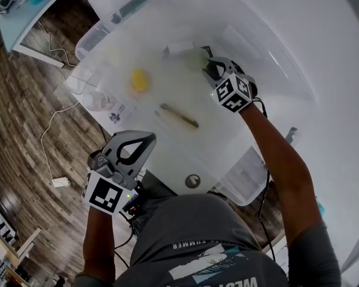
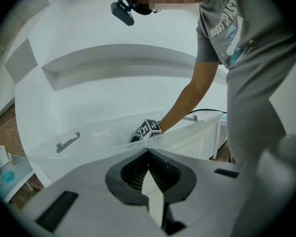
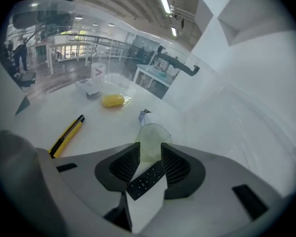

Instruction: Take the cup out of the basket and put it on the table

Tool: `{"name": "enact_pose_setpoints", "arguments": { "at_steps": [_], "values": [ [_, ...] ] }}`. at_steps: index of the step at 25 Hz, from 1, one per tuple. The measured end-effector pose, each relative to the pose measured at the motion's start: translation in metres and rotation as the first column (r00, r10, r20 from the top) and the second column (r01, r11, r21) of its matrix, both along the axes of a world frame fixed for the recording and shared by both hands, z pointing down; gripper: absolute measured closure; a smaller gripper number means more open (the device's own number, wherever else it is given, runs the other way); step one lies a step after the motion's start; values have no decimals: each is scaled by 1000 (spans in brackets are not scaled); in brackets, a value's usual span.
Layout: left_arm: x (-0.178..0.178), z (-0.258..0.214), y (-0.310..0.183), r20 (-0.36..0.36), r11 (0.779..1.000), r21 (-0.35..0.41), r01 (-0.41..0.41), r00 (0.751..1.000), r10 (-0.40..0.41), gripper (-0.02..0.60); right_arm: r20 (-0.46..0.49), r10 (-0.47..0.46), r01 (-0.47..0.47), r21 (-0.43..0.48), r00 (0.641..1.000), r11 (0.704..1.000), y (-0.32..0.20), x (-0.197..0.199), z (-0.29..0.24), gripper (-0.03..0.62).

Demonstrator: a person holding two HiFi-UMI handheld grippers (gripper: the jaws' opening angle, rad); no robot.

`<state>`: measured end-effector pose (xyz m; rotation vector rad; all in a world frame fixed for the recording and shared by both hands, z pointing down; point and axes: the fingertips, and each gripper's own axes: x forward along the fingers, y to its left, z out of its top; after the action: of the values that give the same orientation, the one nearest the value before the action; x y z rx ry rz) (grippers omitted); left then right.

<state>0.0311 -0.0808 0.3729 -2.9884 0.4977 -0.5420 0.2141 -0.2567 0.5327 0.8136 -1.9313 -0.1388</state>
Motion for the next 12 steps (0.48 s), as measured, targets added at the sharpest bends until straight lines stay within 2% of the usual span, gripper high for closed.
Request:
{"name": "enact_pose_setpoints", "arguments": {
  "at_steps": [5,12],
  "values": [
    [-1,1,0,-2,1000,-2,6,1000,-6,572,-74,-95,93,-32,993,995,3,-14,10,468],
    [-3,8,2,14,1000,-10,11,1000,-11,572,-157,-128,112,-108,979,988,1,-13,33,470]
  ]
}}
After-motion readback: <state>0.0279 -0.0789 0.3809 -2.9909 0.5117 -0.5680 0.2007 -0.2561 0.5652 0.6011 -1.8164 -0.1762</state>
